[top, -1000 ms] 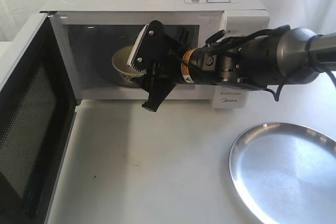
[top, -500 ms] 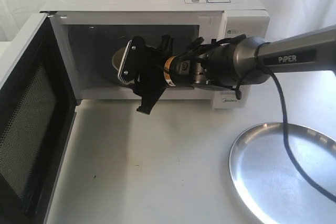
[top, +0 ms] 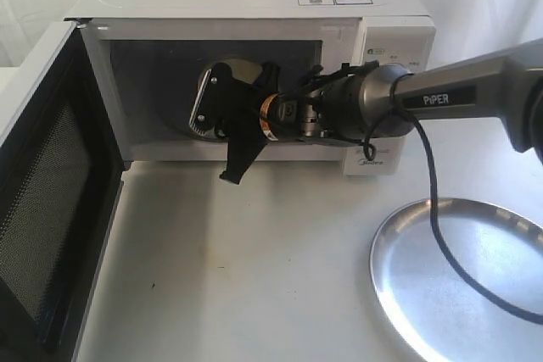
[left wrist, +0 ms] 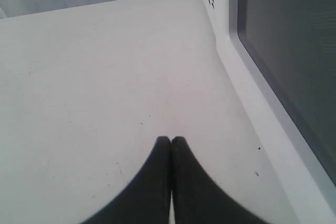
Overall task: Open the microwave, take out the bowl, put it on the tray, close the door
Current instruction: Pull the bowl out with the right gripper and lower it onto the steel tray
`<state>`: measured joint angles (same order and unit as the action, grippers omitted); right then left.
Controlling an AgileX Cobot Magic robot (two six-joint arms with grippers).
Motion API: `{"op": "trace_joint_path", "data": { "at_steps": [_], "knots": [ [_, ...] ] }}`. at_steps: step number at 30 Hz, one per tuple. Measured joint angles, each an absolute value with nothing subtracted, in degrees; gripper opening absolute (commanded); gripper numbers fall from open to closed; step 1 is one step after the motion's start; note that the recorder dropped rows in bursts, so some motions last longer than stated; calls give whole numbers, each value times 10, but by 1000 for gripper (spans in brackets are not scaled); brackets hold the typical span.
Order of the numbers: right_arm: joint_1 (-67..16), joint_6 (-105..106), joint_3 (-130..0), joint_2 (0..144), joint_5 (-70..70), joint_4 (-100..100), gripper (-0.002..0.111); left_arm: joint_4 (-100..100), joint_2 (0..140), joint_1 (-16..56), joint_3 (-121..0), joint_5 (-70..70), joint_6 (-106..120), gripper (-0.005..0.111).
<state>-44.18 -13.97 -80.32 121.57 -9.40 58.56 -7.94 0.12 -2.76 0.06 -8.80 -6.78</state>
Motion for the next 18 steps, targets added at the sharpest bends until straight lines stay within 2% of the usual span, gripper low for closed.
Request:
{"op": "trace_joint_path", "data": {
  "at_steps": [7,18],
  "knots": [
    [-494,-215,-739,1146,-142,586,0,-79,1,-28,1,-88,-68,0],
    [-578,-404,-433,903,36,573,0,-79,1,-28,1,-88,-68,0]
  ]
}}
